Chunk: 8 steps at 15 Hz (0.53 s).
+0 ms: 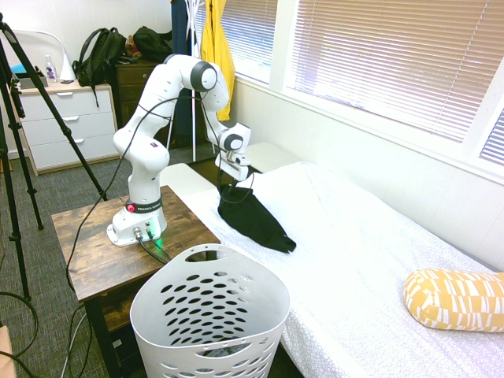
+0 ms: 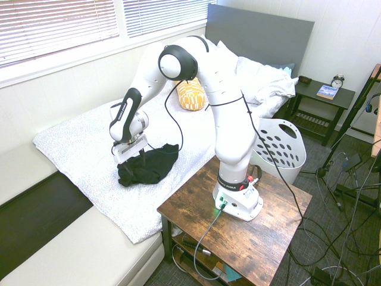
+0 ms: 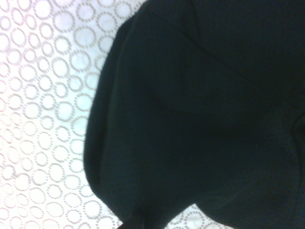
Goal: Put my clothes in the laundry bag
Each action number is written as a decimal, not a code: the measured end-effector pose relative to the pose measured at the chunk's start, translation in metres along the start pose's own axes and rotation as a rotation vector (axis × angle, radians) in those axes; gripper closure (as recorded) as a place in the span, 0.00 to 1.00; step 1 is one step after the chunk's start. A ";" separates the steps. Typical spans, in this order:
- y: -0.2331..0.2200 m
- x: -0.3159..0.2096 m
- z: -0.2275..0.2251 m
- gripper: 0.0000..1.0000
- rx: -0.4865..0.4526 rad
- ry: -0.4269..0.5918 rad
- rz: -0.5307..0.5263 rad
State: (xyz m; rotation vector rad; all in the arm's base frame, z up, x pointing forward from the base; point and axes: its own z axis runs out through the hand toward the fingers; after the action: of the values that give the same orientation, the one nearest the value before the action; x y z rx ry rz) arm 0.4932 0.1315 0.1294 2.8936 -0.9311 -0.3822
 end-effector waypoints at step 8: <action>-0.013 0.008 0.029 0.00 -0.090 0.115 -0.149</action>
State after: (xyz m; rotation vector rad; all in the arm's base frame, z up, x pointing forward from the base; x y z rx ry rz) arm 0.4988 0.1374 0.0983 2.8756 -0.6667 -0.2572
